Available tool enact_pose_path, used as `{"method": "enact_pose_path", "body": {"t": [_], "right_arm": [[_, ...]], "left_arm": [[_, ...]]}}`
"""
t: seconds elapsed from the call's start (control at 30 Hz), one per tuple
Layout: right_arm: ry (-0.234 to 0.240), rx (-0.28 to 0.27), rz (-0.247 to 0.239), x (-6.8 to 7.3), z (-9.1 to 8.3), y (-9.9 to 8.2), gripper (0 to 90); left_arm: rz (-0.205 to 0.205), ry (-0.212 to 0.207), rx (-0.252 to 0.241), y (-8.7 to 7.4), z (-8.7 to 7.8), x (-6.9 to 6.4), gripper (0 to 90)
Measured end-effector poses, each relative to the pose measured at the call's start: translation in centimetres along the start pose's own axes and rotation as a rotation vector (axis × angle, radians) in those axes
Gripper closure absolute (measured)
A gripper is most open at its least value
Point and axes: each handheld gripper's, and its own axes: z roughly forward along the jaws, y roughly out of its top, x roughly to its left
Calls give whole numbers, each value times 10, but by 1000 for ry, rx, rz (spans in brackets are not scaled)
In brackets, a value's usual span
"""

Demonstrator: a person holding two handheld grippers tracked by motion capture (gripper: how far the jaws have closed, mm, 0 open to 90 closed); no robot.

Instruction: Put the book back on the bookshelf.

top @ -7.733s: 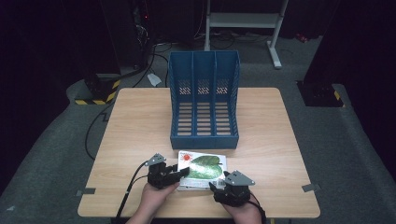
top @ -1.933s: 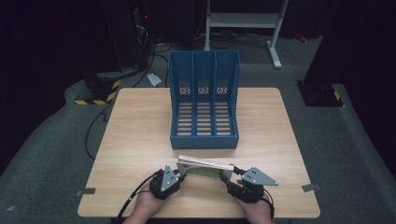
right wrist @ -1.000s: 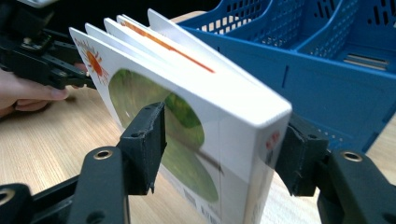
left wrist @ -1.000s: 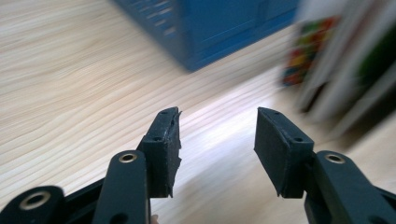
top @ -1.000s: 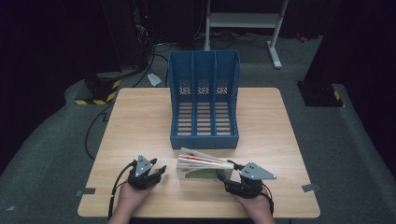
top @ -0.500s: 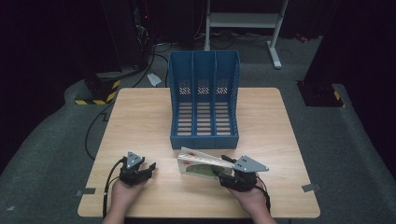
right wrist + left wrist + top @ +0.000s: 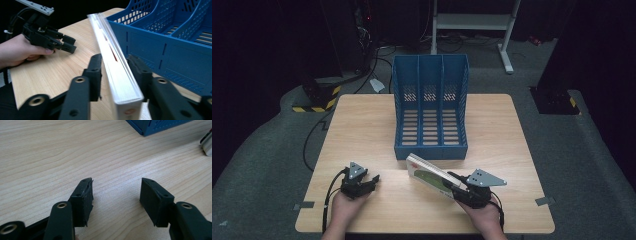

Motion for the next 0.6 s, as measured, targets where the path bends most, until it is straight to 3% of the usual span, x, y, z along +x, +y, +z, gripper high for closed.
{"method": "enact_pose_path", "body": {"t": [0.07,0.2,0.23,0.6], "right_arm": [[-10,-1,-11,2,0,0,727],[-35,-3,-16,4,0,0,699],[-49,7,-15,6,0,1,656],[-101,46,-11,14,6,2,667]], "left_arm": [[-1,0,0,0,0,0,438],[-1,0,0,0,0,0,438],[-1,0,0,0,0,0,438],[4,3,1,0,0,0,438]]}}
